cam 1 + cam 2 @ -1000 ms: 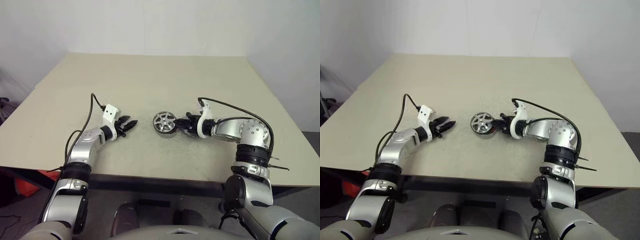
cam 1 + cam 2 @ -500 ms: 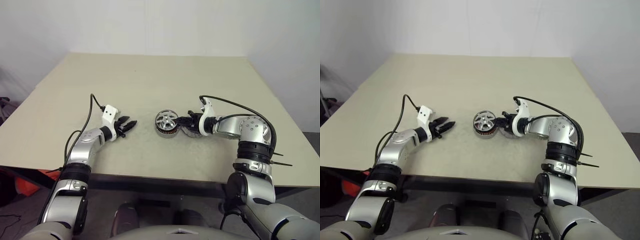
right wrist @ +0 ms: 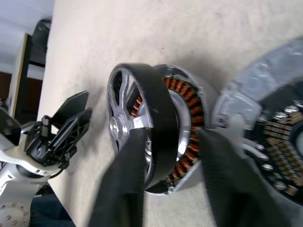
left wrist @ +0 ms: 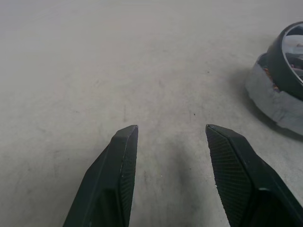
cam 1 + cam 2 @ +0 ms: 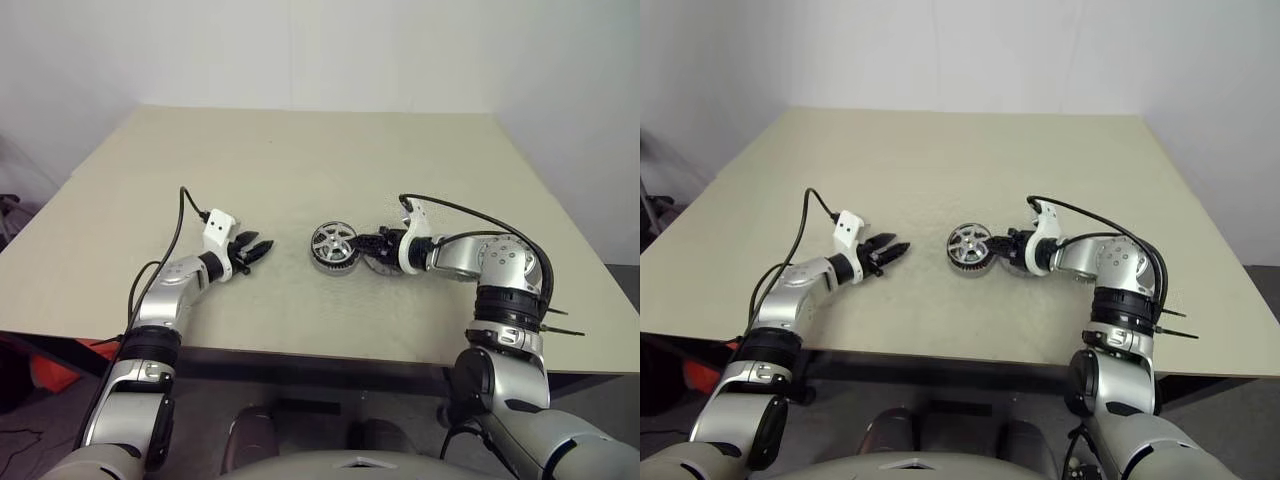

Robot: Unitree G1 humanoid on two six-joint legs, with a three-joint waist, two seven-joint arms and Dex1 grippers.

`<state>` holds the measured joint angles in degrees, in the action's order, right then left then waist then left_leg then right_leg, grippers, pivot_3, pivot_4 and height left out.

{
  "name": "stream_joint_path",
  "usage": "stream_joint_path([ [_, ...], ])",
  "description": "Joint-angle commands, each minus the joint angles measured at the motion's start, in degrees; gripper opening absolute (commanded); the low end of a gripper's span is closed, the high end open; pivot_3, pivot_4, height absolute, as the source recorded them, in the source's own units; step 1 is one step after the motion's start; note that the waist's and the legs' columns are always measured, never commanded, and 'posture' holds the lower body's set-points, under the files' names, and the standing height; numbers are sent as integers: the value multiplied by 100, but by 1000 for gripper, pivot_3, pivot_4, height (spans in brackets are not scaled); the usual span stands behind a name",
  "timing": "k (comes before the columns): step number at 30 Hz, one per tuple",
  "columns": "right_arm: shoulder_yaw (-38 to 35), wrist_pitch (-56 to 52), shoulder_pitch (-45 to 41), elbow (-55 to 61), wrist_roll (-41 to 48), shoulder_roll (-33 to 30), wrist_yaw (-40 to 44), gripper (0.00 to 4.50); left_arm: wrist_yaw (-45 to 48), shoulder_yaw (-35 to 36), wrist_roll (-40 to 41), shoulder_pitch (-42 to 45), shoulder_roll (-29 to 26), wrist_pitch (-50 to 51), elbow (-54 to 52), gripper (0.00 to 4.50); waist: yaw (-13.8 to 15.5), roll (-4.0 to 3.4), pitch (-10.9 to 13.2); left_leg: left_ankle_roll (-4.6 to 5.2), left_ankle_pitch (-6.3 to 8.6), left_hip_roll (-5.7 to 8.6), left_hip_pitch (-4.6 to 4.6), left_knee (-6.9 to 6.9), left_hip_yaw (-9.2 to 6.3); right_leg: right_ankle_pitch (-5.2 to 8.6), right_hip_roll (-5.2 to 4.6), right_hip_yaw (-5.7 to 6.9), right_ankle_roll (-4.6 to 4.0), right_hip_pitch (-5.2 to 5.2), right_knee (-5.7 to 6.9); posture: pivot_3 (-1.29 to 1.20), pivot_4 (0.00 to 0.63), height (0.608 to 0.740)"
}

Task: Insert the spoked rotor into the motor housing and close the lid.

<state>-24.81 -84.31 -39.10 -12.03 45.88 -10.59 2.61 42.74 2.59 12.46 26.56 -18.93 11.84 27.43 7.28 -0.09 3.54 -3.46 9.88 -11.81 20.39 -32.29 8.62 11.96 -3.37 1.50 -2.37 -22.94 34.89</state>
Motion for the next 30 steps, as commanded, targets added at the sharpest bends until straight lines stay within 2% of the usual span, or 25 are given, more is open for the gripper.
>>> stream_joint_path([
  [1,58,165,-5,357,-102,-75,90,2938,-18,55,52,61,-43,-23,-171,2434,0,0,0,0,0,0,0,0,0,0,0,0,0,0,0,0,0,740],
  [5,100,207,27,579,-98,-141,253,4323,-16,42,48,73,-28,-23,-153,2434,11,0,0,0,0,1,0,-1,0,0,-2,0,1,2,0,0,0,740],
  [6,105,198,37,670,-72,-151,295,4473,-16,39,46,79,-24,-26,-145,2434,11,0,0,0,0,1,0,-1,0,0,-2,0,0,2,0,0,0,740],
  [10,311,312,125,1122,-55,-244,551,4473,-10,31,42,89,-16,-36,-120,2434,5,0,0,0,0,0,0,0,0,0,0,0,0,0,0,0,0,740],
  [14,1230,1306,404,1802,-556,-597,1097,4473,3,26,38,105,-9,-52,-85,2434,10,0,0,2,1,0,0,0,0,0,0,0,0,0,-1,0,0,740],
  [17,2457,2782,736,2128,-1611,-1107,1603,4473,2,25,32,136,1,-72,-37,2434,19,1,0,2,1,0,0,0,0,1,-1,0,3,1,-2,0,0,740],
  [20,3881,4626,964,1837,-3313,-1710,1700,4473,-10,15,20,160,19,-89,-3,2434,15,1,0,3,2,0,0,-4,-1,19,-2,0,33,4,-2,0,0,740],
  [21,4130,5008,1003,1683,-3648,-1792,1709,4473,-16,10,14,163,24,-94,5,2434,6,2,0,3,2,0,0,-5,-1,19,-2,0,34,4,-2,0,0,740],
  [26,3995,5264,1083,1488,-3695,-1542,1938,4473,-33,13,7,144,15,-105,5,2434,-21,1,1,7,4,0,5,-9,-1,14,0,0,24,0,0,0,0,740],
  [29,3877,5287,1072,1504,-3705,-1424,1995,3874,-40,13,7,125,4,-105,0,2434,-22,2,1,15,9,-1,9,-16,-1,0,0,0,0,-1,0,0,0,740],
  [30,3841,5246,1060,1525,-3689,-1383,2022,3542,-45,13,5,124,4,-109,5,2434,-22,2,0,16,9,0,10,-16,-1,-1,0,0,-1,-2,0,0,0,740],
])
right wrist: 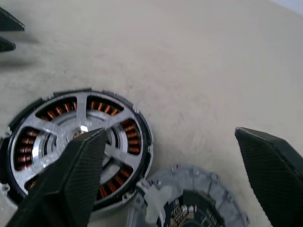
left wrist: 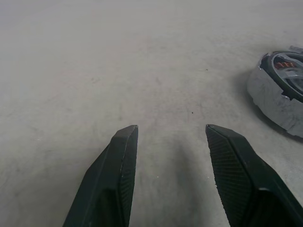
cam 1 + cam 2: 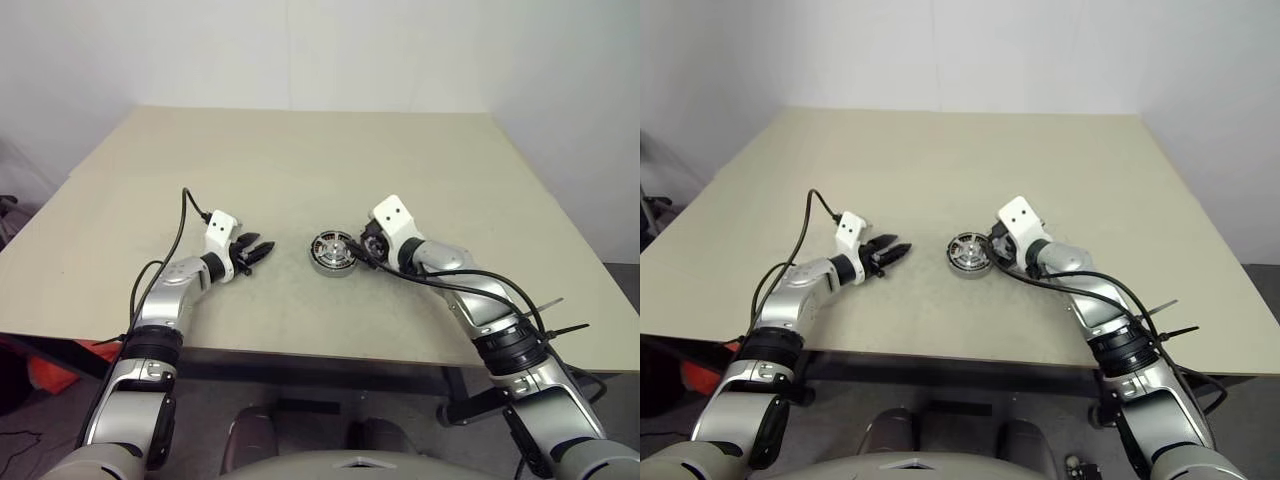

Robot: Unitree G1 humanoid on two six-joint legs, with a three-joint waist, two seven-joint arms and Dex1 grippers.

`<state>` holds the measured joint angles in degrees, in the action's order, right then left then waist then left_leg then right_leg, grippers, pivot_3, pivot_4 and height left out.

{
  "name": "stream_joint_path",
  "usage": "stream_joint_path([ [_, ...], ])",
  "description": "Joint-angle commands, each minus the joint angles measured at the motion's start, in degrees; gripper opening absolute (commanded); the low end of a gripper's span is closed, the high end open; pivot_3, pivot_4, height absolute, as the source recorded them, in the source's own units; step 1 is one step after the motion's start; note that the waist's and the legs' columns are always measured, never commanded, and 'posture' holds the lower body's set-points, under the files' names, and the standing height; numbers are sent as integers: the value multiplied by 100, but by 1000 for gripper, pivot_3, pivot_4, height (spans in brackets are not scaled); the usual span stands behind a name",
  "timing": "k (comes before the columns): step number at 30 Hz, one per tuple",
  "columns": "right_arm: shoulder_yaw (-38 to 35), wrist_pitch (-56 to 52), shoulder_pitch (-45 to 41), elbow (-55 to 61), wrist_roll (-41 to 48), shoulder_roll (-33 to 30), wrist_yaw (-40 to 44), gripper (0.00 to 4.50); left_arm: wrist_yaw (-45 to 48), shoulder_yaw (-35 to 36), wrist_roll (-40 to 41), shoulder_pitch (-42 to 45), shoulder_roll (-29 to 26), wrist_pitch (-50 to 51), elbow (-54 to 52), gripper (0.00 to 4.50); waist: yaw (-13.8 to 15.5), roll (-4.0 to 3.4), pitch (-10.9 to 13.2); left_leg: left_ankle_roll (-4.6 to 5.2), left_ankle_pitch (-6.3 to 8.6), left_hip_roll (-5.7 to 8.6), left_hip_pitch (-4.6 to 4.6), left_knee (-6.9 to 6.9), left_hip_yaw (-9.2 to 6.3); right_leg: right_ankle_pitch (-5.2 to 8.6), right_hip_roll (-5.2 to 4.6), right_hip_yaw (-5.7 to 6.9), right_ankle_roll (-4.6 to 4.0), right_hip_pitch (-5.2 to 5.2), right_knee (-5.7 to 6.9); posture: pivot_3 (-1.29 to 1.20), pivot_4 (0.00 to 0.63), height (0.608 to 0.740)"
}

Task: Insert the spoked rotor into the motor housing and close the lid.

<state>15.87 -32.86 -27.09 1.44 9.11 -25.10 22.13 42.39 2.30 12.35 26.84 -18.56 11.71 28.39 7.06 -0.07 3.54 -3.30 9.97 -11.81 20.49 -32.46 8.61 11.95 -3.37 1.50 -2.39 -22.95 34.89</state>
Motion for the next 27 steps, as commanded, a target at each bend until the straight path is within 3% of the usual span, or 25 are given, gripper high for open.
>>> stream_joint_path([
  [1,-250,73,-153,185,-11,98,97,3218,-14,43,15,101,-33,-99,-79,2434,1,0,0,1,1,0,0,0,0,0,0,0,-1,0,0,0,0,740],
  [7,-216,-212,-152,324,1,206,352,1086,-43,52,15,115,-21,-130,-41,2434,0,0,0,3,2,-2,0,-4,0,-2,0,0,-4,0,1,0,0,740],
  [16,-226,-454,-262,358,-45,436,428,1086,-49,51,-2,85,-54,-141,-33,2434,0,0,0,3,2,-3,0,-7,0,-2,1,0,-4,1,4,0,0,740],
  [27,-103,-577,1,-481,-284,916,225,1086,-60,48,-12,83,-68,-128,-54,2434,-12,1,-2,3,2,-3,-11,-8,-1,-2,0,0,-5,13,4,0,0,740],
])
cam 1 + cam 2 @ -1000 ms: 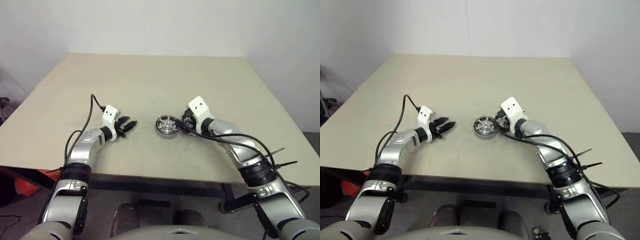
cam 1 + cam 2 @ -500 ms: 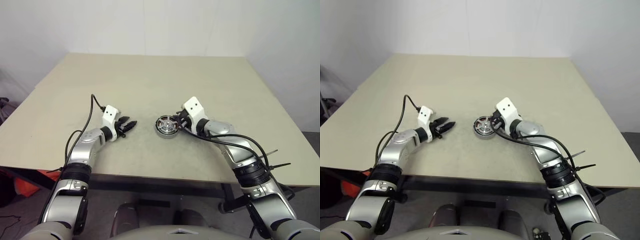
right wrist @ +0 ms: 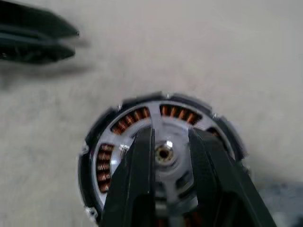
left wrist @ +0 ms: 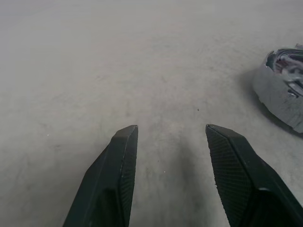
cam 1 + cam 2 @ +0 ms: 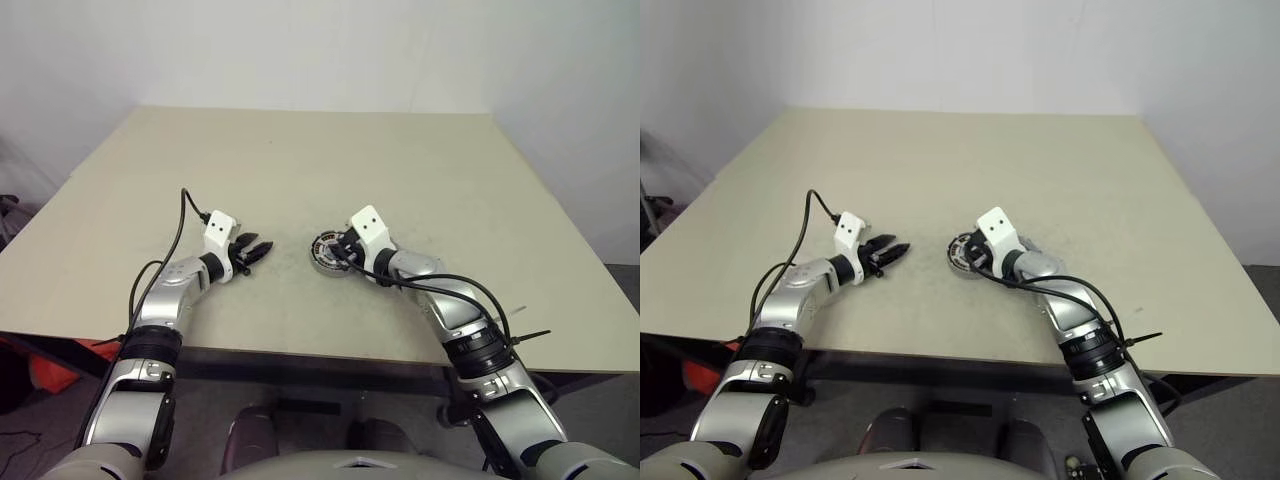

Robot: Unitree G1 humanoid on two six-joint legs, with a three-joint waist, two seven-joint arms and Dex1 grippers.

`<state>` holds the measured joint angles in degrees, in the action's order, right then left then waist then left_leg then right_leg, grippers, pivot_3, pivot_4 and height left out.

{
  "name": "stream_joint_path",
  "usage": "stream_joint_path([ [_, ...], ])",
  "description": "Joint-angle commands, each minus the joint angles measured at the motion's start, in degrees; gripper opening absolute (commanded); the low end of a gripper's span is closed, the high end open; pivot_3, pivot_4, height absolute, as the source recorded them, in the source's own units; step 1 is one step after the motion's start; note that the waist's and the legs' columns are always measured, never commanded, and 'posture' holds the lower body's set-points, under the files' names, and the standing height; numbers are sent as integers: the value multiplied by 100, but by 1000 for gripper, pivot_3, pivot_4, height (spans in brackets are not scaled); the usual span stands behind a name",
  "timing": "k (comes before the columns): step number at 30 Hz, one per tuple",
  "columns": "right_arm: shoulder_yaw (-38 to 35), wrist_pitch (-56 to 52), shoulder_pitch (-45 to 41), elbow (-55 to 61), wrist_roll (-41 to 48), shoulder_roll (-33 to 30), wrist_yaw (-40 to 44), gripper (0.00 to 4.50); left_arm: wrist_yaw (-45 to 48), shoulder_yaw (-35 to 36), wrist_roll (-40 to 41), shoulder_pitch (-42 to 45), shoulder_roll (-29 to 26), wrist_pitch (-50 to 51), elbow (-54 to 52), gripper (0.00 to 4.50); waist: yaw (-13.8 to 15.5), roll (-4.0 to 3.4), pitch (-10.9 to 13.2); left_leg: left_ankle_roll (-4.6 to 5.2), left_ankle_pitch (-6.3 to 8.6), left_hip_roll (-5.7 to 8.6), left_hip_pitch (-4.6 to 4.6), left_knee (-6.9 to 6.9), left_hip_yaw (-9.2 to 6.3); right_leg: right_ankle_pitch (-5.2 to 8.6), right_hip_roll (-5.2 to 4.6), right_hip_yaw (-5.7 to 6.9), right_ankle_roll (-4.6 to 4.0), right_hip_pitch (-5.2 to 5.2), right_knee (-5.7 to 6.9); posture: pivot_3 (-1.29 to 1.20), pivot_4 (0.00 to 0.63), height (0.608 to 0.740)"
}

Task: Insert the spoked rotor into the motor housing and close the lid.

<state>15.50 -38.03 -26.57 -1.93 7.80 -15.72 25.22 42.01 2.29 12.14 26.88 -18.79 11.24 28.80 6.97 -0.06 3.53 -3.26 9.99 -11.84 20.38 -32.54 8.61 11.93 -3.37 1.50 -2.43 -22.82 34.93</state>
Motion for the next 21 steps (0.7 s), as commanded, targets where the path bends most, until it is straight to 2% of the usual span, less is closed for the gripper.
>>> stream_joint_path([
  [1,-135,-107,-87,-98,-119,-24,-77,1086,-25,52,11,75,-48,-79,-100,2434,-1,0,0,0,0,1,-5,0,0,0,-1,0,0,4,0,0,0,740],
  [5,-310,-241,-188,147,7,-101,31,1086,-34,52,9,52,-45,-87,-103,2434,14,0,0,1,0,1,-29,0,0,20,-2,-1,33,29,-1,0,0,740],
  [11,-926,-765,-220,890,520,-96,97,1086,-39,29,7,20,-10,-93,-110,2434,18,0,1,1,0,1,-25,-1,-1,2,-2,-1,4,29,-2,0,0,740],
  [21,-2545,-2374,487,1815,1289,327,-771,1086,76,-57,-34,187,55,-183,112,2434,15,0,0,0,0,2,-27,11,0,3,0,-1,2,24,-6,0,0,740],
])
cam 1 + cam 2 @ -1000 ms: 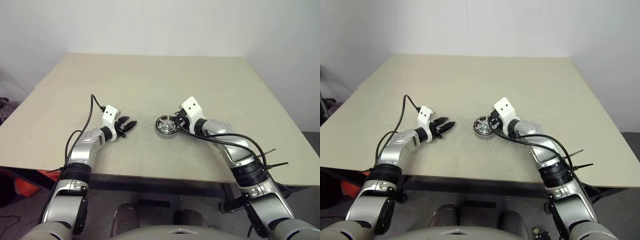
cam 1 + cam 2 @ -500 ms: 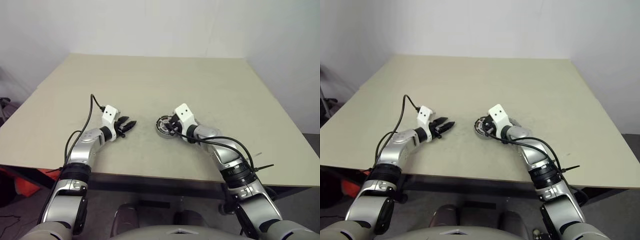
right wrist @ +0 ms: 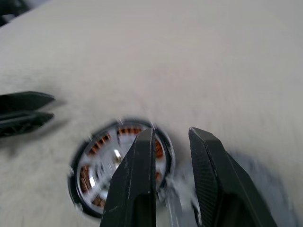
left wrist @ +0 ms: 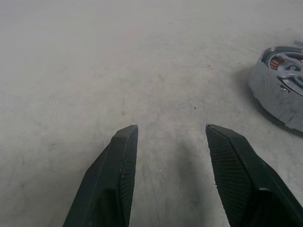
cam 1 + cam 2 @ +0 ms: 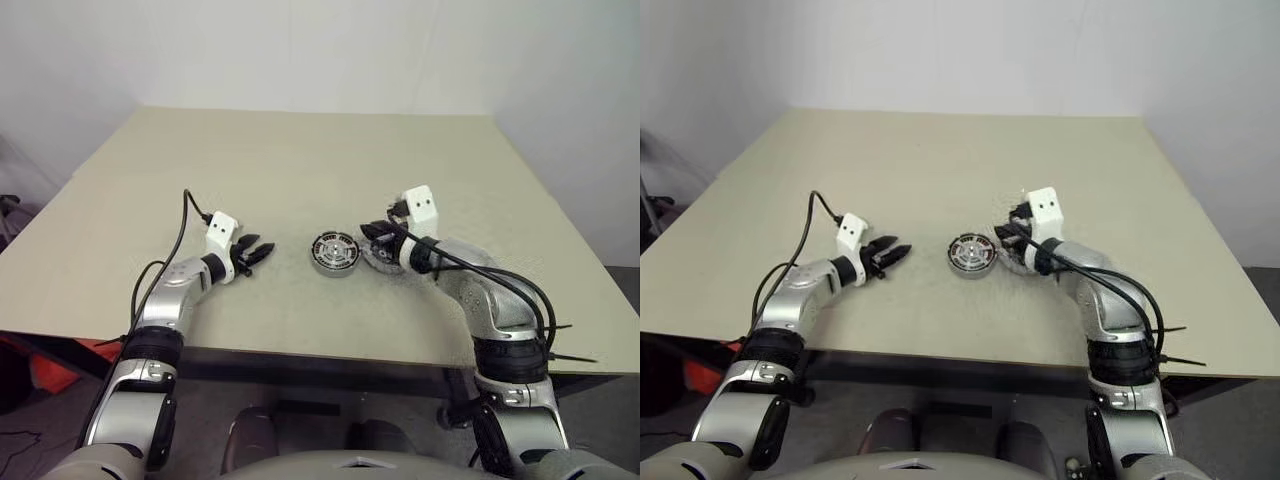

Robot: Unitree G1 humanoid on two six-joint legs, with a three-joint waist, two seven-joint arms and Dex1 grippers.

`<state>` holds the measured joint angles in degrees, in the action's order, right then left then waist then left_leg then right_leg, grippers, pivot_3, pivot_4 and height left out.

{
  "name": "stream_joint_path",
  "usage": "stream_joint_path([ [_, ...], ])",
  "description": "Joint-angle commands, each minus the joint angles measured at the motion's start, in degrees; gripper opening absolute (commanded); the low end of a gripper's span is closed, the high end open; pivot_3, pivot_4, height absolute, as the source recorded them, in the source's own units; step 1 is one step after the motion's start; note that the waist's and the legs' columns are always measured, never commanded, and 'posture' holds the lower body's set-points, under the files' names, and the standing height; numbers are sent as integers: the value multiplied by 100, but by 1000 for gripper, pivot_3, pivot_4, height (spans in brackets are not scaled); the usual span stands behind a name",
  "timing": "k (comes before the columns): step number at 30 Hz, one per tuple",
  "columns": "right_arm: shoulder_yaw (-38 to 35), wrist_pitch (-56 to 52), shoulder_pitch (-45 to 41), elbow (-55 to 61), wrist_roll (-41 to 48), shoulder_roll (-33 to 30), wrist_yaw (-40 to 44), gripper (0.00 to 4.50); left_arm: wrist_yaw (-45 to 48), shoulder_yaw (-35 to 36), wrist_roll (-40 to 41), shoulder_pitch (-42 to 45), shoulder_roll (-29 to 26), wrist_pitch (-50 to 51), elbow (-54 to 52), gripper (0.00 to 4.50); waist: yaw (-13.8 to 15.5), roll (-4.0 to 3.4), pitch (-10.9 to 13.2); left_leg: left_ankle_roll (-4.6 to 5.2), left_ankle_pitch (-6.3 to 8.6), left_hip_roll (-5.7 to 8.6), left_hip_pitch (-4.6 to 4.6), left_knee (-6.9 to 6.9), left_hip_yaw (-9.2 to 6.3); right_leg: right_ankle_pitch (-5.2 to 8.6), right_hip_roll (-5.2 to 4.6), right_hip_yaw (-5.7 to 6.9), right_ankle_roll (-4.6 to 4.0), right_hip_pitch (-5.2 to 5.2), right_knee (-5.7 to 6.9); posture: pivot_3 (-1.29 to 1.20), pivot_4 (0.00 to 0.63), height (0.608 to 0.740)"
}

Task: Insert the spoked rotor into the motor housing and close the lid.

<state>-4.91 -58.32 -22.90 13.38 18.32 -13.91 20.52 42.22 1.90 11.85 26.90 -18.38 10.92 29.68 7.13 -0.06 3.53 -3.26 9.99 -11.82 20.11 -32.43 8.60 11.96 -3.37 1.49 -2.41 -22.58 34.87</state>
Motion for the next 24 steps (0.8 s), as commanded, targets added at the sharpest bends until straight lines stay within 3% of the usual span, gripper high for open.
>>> stream_joint_path([
  [1,-687,-450,196,310,293,218,-404,1251,69,-30,-18,213,20,-166,60,2434,1,0,0,-1,-1,0,0,0,0,1,0,0,2,0,0,0,0,740],
  [3,-1014,-632,339,458,490,334,-491,1643,102,-53,-46,270,26,-197,138,2434,4,0,0,-2,-1,1,-1,0,0,11,-1,0,18,0,0,0,0,740],
  [11,-2616,-2087,116,830,1385,1319,-1153,4221,228,-105,-95,459,17,-304,413,2434,-7,-3,-1,-11,-6,0,-10,13,1,18,1,-2,32,-4,2,0,0,740],
  [18,-4536,-3327,-521,624,1414,2239,-1784,4221,288,-102,-112,480,-32,-327,464,2434,0,-5,0,-12,-7,2,-7,19,1,20,-2,-3,33,-8,0,0,0,740],
  [24,-4870,-3418,-615,643,1427,2525,-2030,4221,322,-102,-133,452,-79,-293,413,2434,9,-8,0,-18,-11,2,-5,27,2,20,-1,-4,35,-15,0,0,0,740],
])
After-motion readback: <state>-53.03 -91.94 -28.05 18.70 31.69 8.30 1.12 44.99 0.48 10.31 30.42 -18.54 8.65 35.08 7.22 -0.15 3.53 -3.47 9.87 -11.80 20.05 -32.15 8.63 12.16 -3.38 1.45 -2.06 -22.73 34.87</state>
